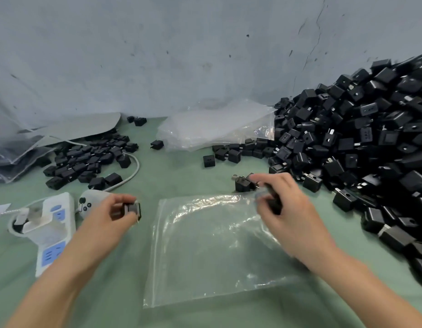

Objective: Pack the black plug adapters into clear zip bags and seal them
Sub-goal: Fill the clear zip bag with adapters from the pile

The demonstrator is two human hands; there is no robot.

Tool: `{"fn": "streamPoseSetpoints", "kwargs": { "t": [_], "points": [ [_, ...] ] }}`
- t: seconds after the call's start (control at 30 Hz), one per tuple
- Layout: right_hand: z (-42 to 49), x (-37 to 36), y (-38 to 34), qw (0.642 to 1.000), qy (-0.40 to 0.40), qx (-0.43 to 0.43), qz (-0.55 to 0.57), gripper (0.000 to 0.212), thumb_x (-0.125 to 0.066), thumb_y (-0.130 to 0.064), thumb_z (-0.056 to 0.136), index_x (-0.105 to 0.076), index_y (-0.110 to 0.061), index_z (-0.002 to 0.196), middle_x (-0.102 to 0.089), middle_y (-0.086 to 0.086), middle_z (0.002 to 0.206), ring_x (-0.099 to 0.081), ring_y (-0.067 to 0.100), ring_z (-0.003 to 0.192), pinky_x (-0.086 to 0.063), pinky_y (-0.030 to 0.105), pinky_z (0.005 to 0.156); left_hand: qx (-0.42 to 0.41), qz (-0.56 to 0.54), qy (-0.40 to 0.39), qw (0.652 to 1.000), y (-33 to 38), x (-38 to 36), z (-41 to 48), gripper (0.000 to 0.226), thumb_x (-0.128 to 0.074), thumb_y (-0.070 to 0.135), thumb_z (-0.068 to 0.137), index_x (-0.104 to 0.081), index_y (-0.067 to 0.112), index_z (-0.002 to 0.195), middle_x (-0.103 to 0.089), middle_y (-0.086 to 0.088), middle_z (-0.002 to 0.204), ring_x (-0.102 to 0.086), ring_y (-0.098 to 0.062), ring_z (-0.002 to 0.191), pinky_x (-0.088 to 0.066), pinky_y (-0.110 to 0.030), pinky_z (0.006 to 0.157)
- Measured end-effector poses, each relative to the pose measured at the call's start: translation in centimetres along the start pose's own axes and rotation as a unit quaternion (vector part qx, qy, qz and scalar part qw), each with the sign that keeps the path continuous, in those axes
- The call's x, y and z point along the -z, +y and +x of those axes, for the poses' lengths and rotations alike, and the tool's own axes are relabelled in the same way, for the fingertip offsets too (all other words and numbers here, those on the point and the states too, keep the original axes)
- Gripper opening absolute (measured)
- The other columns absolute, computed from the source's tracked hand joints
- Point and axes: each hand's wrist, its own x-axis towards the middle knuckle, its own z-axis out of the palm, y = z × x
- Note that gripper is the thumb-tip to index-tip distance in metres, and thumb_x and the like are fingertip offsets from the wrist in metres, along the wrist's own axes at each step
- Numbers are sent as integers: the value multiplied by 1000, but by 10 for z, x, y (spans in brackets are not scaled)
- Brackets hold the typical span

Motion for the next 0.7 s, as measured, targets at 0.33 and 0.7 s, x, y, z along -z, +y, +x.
{"fn": "streamPoseSetpoints", "kwargs": {
  "t": [0.33, 0.7],
  "points": [
    [0, 9, 21, 996, 37, -56, -64, 36, -58, -19, 93, -57, -36, 125, -49, -16, 115, -57, -4, 87, -51, 41, 69, -44, 51, -61, 996, -21, -33, -9, 41, -71, 62, 69, -62, 34, 96, -67, 17, 90, -63, 1, 79, -47, -19, 69],
    [3, 13, 26, 978, 53, 19, -203, 34, -62, -14, 90, -59, -25, 123, -52, -4, 115, -48, 17, 49, -46, 36, 42, -281, 246, -76, 924, -28, -15, -5, 27, -66, 27, 92, -69, 29, 119, -64, 18, 110, -47, -3, 105, -31, -11, 92]
  ]
}}
